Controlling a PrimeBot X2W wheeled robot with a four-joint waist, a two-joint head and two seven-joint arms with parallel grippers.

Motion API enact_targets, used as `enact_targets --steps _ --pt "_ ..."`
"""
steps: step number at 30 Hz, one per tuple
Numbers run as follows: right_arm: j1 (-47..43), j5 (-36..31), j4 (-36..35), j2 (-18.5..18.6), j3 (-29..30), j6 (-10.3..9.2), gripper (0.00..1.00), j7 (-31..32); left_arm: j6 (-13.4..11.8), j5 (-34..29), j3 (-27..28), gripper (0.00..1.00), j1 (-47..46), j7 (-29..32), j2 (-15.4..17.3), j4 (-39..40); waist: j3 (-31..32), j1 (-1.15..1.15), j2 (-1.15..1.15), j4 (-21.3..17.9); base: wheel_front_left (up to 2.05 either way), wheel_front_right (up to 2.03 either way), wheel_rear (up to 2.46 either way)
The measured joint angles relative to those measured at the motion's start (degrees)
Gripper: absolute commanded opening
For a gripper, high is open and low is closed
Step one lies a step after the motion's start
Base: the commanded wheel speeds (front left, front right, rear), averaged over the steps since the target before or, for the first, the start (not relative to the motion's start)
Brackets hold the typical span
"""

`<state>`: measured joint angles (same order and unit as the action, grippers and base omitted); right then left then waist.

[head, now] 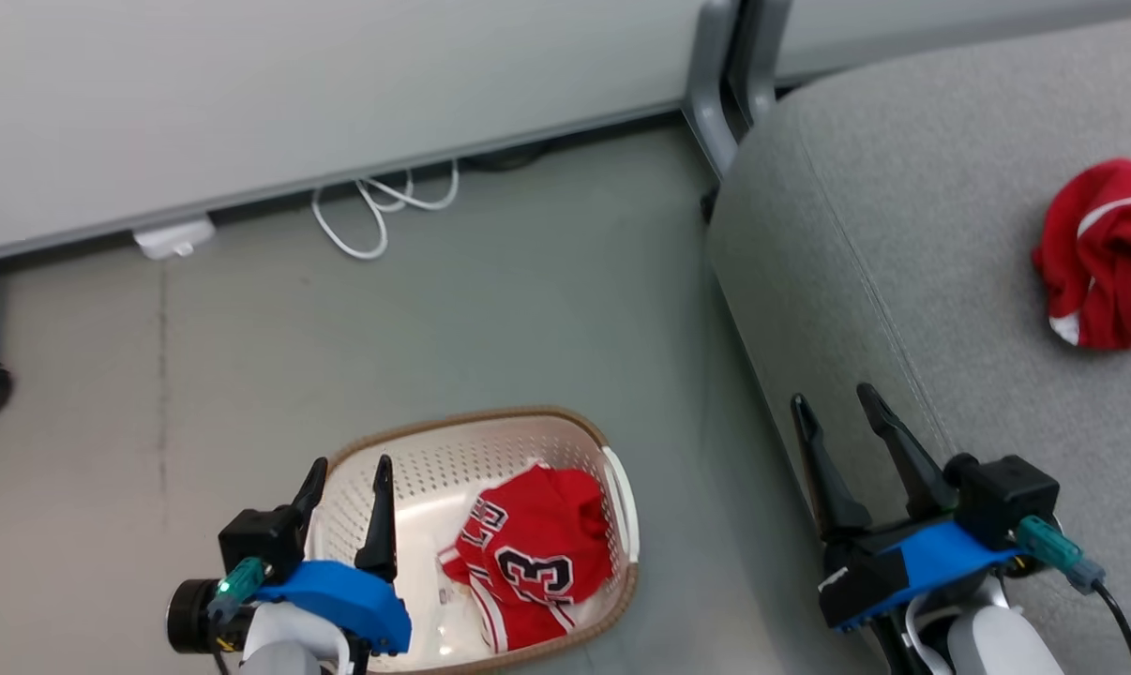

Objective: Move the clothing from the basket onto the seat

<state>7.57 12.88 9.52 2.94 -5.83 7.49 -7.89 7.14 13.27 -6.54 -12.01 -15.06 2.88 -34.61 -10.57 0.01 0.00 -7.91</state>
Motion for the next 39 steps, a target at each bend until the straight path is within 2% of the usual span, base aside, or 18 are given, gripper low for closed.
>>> enact_targets --steps 6,18,28,39 --pt "3.5 0.9 -0.4 0.0 -2.8 0.0 1.0 -1.0 0.3 0.8 -2.7 1.0 -5.6 0.0 0.5 -7.4 -6.5 0.0 0.0 -3.2 0.0 0.0 0.0" --pt "8.8 2.4 -2.1 0.0 -5.5 0.0 1.0 -3.7 0.3 3.5 -7.7 1.0 -17.7 0.0 3.7 -18.7 -21.1 0.01 0.0 -9.1 0.0 0.0 0.0" --pt "12.4 4.7 -2.5 0.0 -8.9 0.0 1.0 -5.8 0.3 5.5 -9.5 1.0 -24.6 1.0 5.7 -26.1 -32.0 0.0 0.0 -11.4 0.0 0.0 0.0" --pt "14.3 6.7 -2.9 0.0 -11.0 0.0 1.0 -6.9 0.3 7.6 -10.8 1.0 -28.1 0.8 8.0 -29.2 -39.0 0.0 0.0 -13.6 0.0 0.0 0.0"
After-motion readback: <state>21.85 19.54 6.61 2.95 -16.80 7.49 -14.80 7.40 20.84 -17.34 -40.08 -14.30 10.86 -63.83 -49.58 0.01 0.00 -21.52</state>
